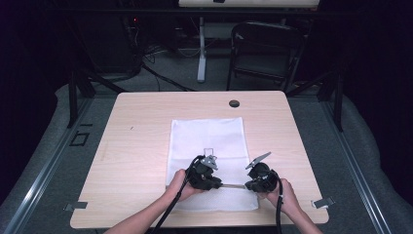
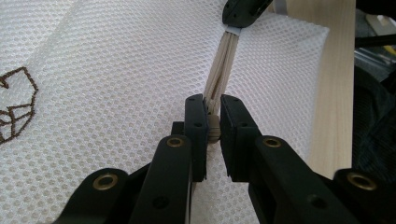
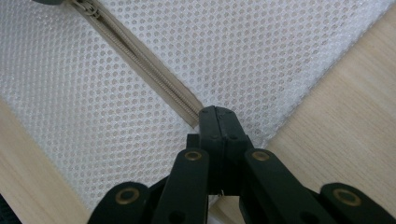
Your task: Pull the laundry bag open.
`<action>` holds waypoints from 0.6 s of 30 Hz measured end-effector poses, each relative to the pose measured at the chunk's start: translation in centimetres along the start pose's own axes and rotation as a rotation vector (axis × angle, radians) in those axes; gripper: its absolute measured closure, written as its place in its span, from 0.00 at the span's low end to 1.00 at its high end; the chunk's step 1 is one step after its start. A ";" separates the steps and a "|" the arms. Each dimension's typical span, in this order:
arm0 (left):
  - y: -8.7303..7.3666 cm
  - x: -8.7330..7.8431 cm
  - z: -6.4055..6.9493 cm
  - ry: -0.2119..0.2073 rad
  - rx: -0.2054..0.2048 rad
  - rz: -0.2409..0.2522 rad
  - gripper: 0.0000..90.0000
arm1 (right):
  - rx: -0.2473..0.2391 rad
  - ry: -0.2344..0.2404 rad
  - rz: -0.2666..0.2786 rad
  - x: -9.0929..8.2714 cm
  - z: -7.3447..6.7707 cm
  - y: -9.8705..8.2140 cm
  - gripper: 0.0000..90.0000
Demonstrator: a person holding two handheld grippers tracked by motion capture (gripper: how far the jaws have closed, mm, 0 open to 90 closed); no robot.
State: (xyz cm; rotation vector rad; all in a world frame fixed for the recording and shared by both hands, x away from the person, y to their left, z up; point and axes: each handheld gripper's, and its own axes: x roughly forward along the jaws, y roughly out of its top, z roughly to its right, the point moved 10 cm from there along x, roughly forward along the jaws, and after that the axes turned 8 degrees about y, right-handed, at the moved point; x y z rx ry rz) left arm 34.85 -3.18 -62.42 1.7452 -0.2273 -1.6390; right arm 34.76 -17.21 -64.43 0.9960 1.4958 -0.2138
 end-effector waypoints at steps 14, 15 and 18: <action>-0.5 -0.4 -0.1 -0.021 -0.017 0.009 0.91 | 0.001 0.000 0.002 0.0 0.0 0.0 1.00; -0.5 -0.4 -0.1 -0.021 -0.014 0.008 0.91 | 0.003 -0.001 0.004 0.0 0.0 0.0 1.00; -0.7 -0.5 -0.4 -0.003 -0.016 -0.007 0.91 | 0.002 -0.002 0.002 0.0 0.0 0.0 1.00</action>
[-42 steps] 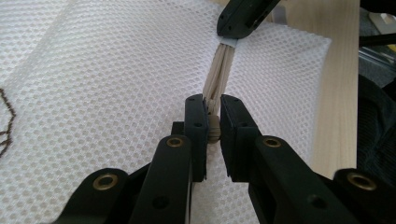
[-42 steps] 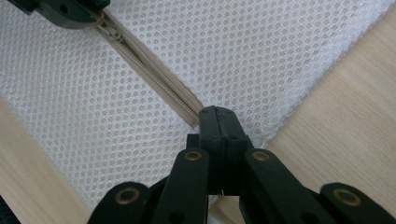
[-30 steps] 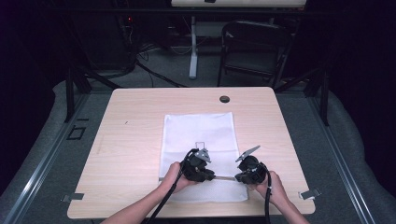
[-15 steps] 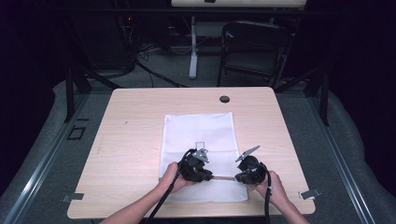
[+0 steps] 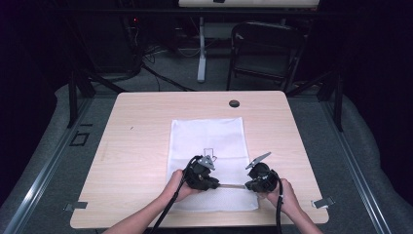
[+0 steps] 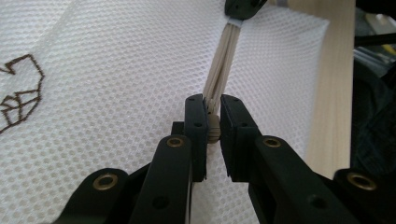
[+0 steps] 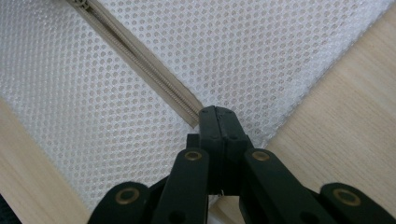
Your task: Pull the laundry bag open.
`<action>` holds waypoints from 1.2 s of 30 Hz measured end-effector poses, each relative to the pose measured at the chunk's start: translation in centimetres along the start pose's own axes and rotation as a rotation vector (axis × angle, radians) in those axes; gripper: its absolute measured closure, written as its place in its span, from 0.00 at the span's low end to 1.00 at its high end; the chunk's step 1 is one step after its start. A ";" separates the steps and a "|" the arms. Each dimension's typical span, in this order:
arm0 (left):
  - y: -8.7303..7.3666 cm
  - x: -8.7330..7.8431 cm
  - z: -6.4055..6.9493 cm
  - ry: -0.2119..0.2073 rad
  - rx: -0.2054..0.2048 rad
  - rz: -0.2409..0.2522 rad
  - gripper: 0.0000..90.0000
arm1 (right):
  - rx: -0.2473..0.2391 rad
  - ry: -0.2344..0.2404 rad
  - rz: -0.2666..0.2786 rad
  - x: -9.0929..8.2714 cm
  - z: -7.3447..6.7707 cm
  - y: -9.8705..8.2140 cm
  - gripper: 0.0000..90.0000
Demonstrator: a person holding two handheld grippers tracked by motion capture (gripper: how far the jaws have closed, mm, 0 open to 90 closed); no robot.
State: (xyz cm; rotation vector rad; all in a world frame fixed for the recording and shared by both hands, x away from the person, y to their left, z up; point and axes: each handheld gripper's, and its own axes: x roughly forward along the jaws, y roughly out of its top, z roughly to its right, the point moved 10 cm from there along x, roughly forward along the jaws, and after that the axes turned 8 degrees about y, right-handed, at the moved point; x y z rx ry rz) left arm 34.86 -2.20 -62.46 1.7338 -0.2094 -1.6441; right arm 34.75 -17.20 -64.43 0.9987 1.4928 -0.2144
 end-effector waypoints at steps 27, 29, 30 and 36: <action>-1.8 0.2 -0.6 -0.015 -0.005 -0.043 0.91 | 0.012 0.041 0.013 0.0 0.0 0.0 1.00; -1.7 0.4 -0.5 -0.027 -0.007 -0.032 0.91 | 0.011 0.042 0.031 -0.1 0.0 0.2 1.00; -1.7 0.4 -0.5 -0.023 -0.004 -0.036 0.91 | 0.015 0.033 0.038 -0.1 -0.1 0.4 1.00; -1.6 0.5 -0.3 -0.026 0.006 -0.038 0.91 | -0.053 0.000 0.037 0.6 -0.9 0.8 1.00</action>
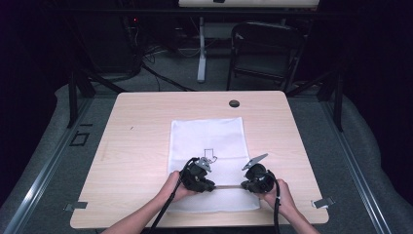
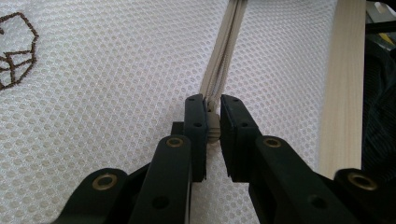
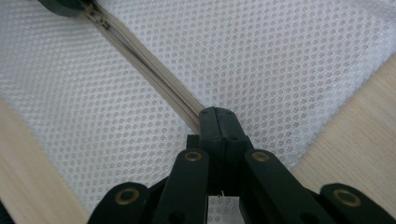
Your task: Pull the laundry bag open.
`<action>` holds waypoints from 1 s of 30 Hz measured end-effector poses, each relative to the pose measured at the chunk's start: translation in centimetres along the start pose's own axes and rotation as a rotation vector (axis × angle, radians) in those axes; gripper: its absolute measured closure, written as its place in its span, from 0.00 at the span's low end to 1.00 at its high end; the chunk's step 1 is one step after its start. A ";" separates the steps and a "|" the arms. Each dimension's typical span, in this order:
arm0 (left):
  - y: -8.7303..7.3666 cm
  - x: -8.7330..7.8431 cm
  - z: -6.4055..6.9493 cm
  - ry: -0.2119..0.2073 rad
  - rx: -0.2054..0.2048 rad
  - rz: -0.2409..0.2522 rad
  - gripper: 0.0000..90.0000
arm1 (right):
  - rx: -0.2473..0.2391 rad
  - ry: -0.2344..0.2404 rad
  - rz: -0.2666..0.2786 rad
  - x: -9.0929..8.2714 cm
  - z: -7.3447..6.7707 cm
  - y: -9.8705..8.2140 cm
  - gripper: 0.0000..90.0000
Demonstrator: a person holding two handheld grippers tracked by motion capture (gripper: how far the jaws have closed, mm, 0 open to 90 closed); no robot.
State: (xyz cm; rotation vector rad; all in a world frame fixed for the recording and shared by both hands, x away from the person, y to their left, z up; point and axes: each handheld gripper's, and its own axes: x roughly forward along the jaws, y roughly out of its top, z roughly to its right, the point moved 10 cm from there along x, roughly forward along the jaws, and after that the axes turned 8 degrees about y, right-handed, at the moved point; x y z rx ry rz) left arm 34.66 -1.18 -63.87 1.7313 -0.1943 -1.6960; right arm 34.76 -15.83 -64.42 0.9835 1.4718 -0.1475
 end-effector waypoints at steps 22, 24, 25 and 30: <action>0.2 -0.1 -0.3 -0.009 0.019 -0.014 0.91 | 0.054 0.017 -0.065 -0.1 -0.2 -0.5 1.00; 0.2 -0.1 -0.3 -0.017 0.017 -0.017 0.91 | 0.055 0.007 -0.069 -0.1 -0.2 -0.5 1.00; 0.2 -0.1 -0.3 -0.019 0.019 -0.019 0.91 | 0.055 0.008 -0.068 -0.1 -0.2 -0.5 1.00; 0.1 -0.2 -0.1 -0.024 0.020 -0.026 0.91 | 0.039 0.005 -0.067 0.0 -0.3 -0.4 1.00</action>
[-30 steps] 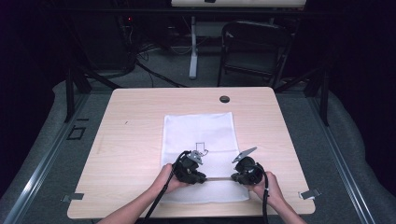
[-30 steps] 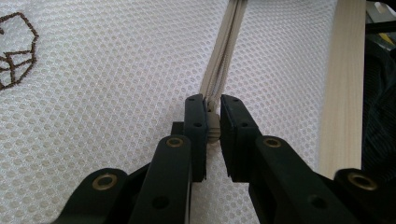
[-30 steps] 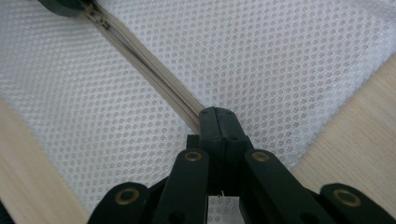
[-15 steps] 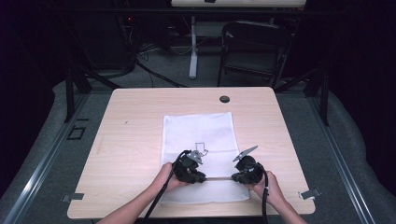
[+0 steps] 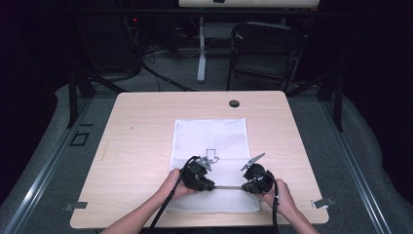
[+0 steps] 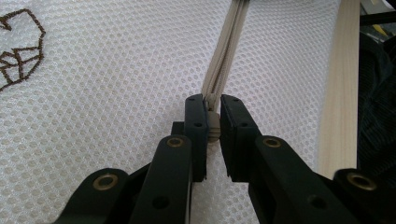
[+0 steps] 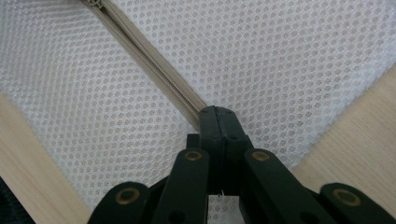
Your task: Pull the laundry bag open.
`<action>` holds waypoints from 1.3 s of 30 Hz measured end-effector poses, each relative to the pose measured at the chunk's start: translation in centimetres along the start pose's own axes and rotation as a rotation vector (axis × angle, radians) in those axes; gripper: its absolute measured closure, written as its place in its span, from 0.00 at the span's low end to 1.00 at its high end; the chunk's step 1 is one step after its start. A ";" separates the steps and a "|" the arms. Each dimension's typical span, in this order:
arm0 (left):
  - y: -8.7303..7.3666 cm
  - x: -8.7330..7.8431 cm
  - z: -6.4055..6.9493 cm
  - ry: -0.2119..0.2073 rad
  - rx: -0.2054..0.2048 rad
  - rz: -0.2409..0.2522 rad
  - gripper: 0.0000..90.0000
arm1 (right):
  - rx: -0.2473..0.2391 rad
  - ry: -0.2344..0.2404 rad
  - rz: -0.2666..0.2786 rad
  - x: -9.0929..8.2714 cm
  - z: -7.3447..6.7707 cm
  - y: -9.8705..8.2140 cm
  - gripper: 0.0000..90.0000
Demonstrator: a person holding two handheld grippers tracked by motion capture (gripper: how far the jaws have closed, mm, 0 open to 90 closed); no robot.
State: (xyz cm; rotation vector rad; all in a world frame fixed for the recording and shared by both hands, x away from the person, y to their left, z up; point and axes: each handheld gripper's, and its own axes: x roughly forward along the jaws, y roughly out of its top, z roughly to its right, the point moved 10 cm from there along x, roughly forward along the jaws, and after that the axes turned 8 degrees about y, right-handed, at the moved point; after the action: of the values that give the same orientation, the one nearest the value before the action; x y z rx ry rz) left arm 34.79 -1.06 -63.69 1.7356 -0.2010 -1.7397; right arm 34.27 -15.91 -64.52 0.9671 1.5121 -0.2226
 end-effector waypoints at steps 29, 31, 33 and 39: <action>-0.9 -1.8 -0.2 0.010 -0.023 0.015 0.91 | -0.005 0.011 -0.018 -0.2 0.3 -0.3 1.00; -0.9 -1.9 -0.1 -0.008 -0.030 0.025 0.91 | -0.005 0.012 -0.019 -0.3 0.3 -0.3 1.00; -1.0 -2.0 -0.2 0.010 -0.028 0.022 0.91 | -0.005 0.011 -0.020 -0.3 0.3 -0.3 1.00; -1.3 -2.3 -0.2 -0.003 -0.038 0.033 0.91 | -0.005 0.010 -0.021 -0.3 0.3 -0.3 1.00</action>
State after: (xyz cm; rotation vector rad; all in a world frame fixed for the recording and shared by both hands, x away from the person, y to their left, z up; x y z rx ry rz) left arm 34.33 1.31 -62.50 1.6934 -0.1953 -1.7117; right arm 34.27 -16.43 -64.47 0.9499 1.5316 -0.2290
